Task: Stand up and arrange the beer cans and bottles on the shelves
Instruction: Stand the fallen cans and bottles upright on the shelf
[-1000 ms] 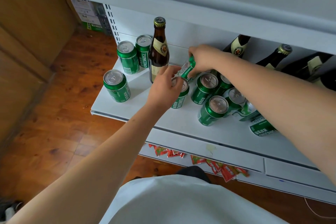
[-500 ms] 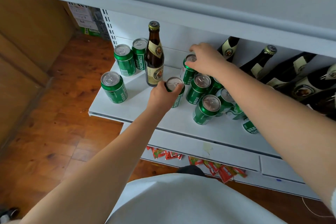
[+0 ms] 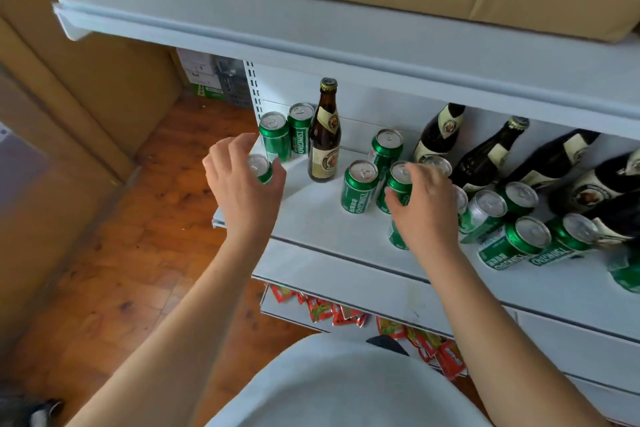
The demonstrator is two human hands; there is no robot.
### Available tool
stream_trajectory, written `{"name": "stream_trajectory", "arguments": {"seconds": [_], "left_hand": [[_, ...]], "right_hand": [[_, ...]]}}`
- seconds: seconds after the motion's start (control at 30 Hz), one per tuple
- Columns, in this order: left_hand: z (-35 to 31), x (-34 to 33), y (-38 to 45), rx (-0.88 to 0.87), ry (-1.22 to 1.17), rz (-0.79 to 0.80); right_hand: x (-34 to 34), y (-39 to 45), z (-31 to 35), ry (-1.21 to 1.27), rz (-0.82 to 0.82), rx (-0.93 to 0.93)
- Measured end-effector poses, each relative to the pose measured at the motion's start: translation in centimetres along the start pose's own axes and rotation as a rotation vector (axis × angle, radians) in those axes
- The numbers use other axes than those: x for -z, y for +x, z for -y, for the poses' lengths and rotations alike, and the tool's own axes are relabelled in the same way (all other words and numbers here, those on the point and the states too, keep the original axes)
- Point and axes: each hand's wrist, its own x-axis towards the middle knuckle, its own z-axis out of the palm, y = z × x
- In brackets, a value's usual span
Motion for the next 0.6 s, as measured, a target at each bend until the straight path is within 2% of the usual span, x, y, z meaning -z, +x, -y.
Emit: {"name": "stream_trajectory", "arguments": {"seconds": [0.07, 0.13, 0.2, 0.3, 0.4, 0.6], "left_hand": [[2.4, -0.7, 0.7, 0.326, -0.052, 0.175], [3.9, -1.9, 0.9, 0.485, -0.175, 0.358], [4.6, -3.0, 0.6, 0.493, -0.258, 0.432], [4.2, -3.6, 0.2, 0.483, -0.261, 0.409], [2.8, -4.0, -0.2, 0.451, -0.253, 0.491], [0.5, -5.6, -1.2, 0.391, -0.305, 0.571]], "right_hand": [[-0.4, -1.6, -1.1, -0.11, 0.074, -0.083], [-0.7, -2.8, -2.1, -0.135, 0.149, -0.147], [-0.8, -3.6, -2.7, -0.103, 0.187, -0.165], [-0.8, -4.2, -3.3, -0.051, 0.163, -0.143], [-0.9, -4.3, -3.5, 0.004, 0.137, -0.139], [-0.9, -4.4, -3.7, -0.011, 0.14, -0.163]]}}
